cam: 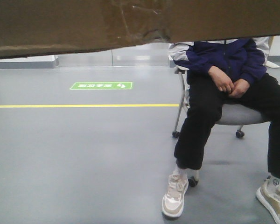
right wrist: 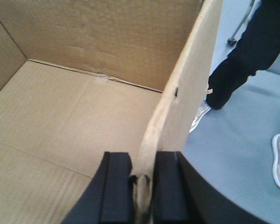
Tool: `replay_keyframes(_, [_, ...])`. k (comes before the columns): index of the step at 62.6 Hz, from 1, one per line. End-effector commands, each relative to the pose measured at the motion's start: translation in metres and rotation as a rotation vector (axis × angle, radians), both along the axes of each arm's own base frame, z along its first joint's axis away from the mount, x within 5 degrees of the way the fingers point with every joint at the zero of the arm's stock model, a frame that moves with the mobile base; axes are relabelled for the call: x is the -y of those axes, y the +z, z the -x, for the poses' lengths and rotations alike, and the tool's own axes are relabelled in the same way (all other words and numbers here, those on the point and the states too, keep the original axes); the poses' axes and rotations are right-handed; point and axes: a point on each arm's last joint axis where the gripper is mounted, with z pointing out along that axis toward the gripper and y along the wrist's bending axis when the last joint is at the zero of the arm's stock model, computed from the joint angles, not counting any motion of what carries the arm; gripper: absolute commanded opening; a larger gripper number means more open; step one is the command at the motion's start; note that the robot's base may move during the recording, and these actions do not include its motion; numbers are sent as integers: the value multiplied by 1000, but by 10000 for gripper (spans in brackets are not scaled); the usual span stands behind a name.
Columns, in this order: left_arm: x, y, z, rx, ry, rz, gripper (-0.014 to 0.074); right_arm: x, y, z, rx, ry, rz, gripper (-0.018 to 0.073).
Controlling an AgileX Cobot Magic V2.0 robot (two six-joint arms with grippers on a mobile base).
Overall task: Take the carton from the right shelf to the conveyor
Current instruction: 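Hold the carton with both grippers while driving to the red conveyor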
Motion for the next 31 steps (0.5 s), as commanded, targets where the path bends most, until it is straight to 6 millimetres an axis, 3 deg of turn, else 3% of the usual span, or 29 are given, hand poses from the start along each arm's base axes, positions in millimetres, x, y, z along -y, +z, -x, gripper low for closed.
replay_keyframes(1, [5,4,4,28,-57,11,-16,-4,9,1,73,23,-54,-67])
replay_keyframes(31, [5,4,4,28,-57,11,-16,-4,12,-1,98,19,-66,-67])
